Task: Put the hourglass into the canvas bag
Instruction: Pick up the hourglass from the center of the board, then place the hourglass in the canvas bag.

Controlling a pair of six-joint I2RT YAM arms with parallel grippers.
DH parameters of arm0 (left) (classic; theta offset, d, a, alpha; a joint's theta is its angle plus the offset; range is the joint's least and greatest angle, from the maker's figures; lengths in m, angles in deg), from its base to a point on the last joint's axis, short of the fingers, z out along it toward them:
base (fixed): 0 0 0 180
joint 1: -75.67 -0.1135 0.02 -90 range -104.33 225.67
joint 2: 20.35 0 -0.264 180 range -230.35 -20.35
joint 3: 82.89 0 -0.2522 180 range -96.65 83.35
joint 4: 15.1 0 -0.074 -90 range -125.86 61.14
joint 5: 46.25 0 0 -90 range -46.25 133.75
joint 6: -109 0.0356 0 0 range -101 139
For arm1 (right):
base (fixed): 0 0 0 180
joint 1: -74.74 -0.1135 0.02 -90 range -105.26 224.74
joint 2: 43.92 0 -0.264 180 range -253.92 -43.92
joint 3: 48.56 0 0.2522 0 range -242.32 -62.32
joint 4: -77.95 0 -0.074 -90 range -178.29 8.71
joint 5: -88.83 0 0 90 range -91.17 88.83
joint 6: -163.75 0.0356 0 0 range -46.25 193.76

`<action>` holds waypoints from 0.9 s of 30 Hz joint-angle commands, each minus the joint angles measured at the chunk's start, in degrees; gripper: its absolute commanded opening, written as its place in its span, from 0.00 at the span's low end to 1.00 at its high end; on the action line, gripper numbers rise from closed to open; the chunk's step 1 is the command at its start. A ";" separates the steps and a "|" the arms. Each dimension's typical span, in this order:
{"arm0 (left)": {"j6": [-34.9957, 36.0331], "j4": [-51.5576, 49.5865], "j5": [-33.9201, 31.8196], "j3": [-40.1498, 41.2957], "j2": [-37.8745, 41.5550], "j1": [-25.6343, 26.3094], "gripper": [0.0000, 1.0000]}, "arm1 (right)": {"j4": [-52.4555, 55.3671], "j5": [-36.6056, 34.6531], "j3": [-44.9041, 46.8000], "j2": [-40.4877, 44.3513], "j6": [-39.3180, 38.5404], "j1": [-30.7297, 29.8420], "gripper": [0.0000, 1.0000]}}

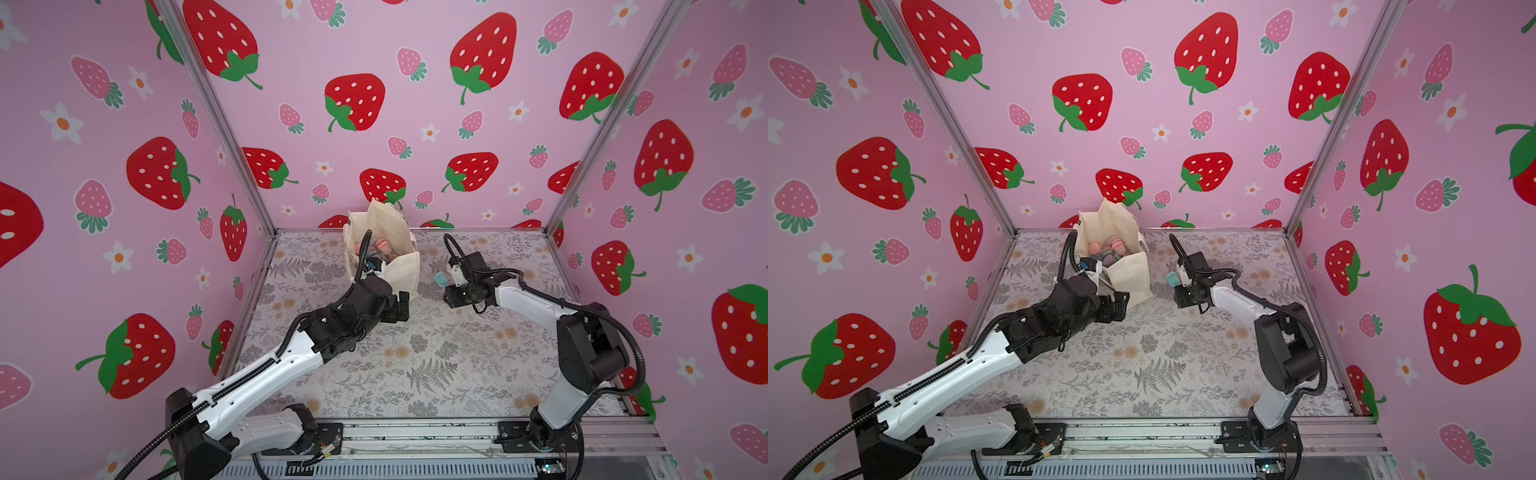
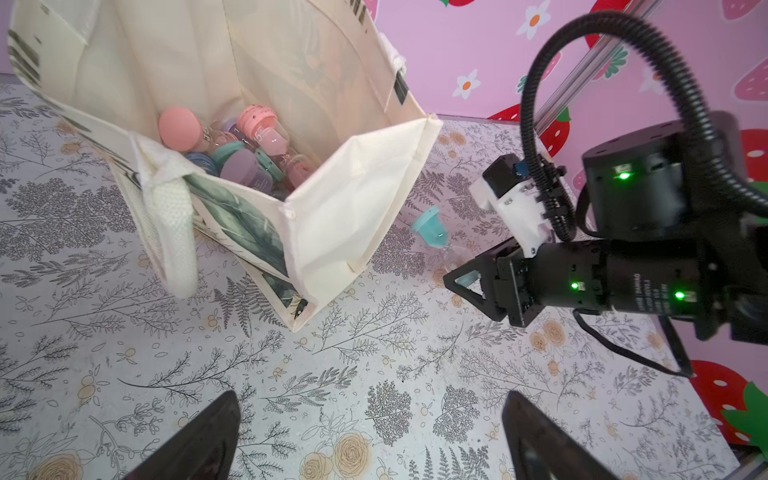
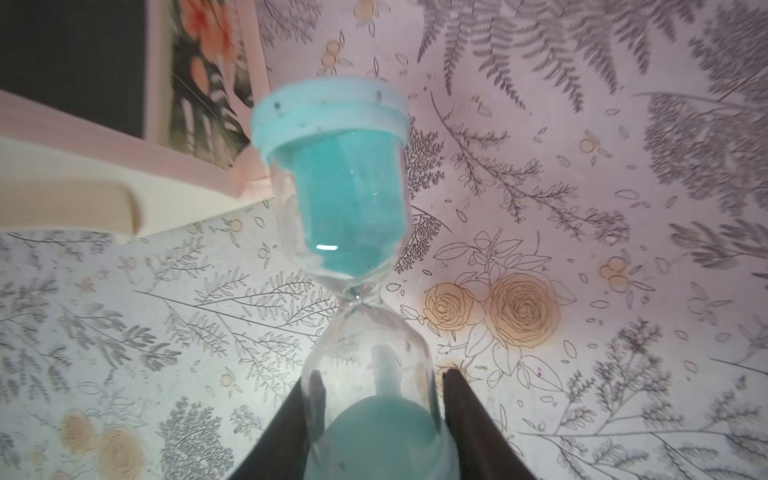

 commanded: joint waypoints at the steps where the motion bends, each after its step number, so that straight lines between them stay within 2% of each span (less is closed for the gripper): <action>1: 0.66 -2.82 -1.95 -0.48 2.48 -0.86 0.99 | 1.29 -0.54 0.21 5.16 2.41 -0.11 0.30; 7: 2.71 -4.85 -1.25 -1.01 6.07 -3.61 0.99 | 4.85 -2.27 -3.47 11.32 4.05 -1.22 0.30; 15: 4.36 -7.66 1.18 -2.93 7.34 -8.74 0.99 | 6.72 -4.95 -14.00 11.47 4.25 -6.93 0.29; 27: 4.43 -6.53 4.80 -2.99 6.95 -14.60 0.99 | 4.74 -6.86 -33.03 -1.98 1.37 -13.78 0.29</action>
